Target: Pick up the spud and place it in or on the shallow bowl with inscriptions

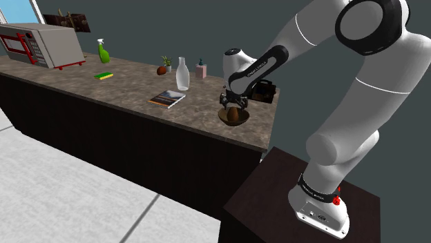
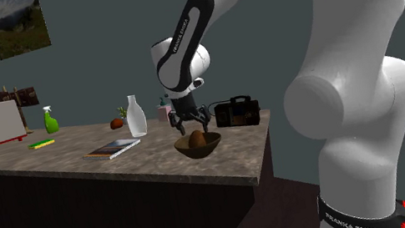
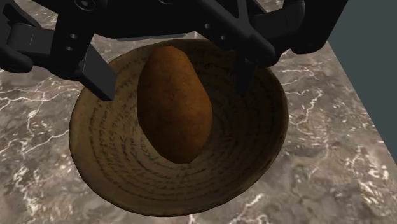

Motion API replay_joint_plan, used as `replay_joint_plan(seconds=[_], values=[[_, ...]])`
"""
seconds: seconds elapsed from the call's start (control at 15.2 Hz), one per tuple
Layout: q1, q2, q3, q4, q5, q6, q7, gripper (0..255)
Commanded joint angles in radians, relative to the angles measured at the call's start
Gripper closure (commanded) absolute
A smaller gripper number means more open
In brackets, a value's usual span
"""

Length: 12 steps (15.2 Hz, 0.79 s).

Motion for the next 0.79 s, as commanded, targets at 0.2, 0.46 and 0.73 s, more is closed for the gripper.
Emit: replay_joint_plan(seconds=[0.2,0.46,0.73], values=[[0.023,-0.092,0.014,0.033,0.073,-0.118,-0.048,0],[0.023,-0.092,0.013,0.033,0.073,-0.118,-0.048,0],[0.023,-0.092,0.013,0.033,0.073,-0.118,-0.048,0]])
